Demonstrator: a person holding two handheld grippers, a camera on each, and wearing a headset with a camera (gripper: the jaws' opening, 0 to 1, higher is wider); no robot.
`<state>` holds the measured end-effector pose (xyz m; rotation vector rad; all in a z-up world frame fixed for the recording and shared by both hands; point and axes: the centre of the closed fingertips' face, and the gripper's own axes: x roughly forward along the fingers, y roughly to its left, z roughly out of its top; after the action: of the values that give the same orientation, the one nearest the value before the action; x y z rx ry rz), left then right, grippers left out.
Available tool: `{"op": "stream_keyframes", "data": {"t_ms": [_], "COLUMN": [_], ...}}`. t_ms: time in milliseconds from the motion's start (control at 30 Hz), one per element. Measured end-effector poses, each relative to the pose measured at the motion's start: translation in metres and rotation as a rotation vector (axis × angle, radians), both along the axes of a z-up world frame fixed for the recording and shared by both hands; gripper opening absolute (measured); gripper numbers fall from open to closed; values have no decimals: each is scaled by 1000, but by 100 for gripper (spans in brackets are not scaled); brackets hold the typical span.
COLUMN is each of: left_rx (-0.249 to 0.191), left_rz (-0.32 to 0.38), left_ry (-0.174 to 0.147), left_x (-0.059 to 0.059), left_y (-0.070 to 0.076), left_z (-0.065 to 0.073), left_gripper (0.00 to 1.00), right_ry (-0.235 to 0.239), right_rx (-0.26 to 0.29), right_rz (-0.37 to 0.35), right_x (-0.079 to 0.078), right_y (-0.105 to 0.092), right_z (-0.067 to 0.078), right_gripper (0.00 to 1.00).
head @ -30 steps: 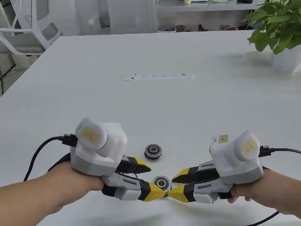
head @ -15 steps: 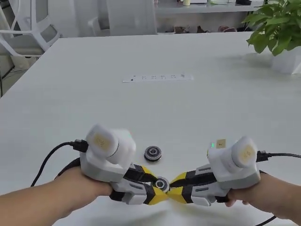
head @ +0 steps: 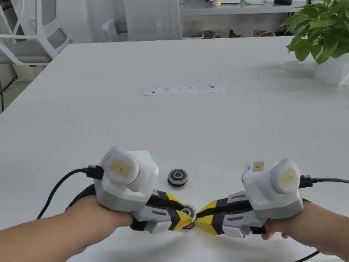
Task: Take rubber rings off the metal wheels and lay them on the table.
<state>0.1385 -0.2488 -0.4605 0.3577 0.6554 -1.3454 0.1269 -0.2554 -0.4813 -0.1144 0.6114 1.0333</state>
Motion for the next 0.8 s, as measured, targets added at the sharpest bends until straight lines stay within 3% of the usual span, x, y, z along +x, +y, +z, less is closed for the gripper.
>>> {"op": "stream_keyframes", "data": {"t_ms": [67, 233, 333, 533, 800], "left_rx": [-5, -16, -17, -15, -18], "left_rz": [17, 4, -7, -41, -45], "left_ry": [8, -19, -33, -59, -39], "left_x": [2, 1, 1, -2, -6], "left_y": [2, 0, 0, -1, -1], "left_z": [-1, -2, -1, -1, 0], "left_gripper": [6, 5, 5, 6, 5], "right_ry": [4, 22, 87, 105, 101], "right_rx": [6, 22, 60, 79, 76], "right_rz": [-6, -28, -91, -128, -142], "right_x": [0, -1, 2, 6, 8], "right_y": [0, 0, -2, -2, 0], "right_z": [0, 1, -2, -2, -1], "right_gripper": [5, 4, 0, 0, 0]}}
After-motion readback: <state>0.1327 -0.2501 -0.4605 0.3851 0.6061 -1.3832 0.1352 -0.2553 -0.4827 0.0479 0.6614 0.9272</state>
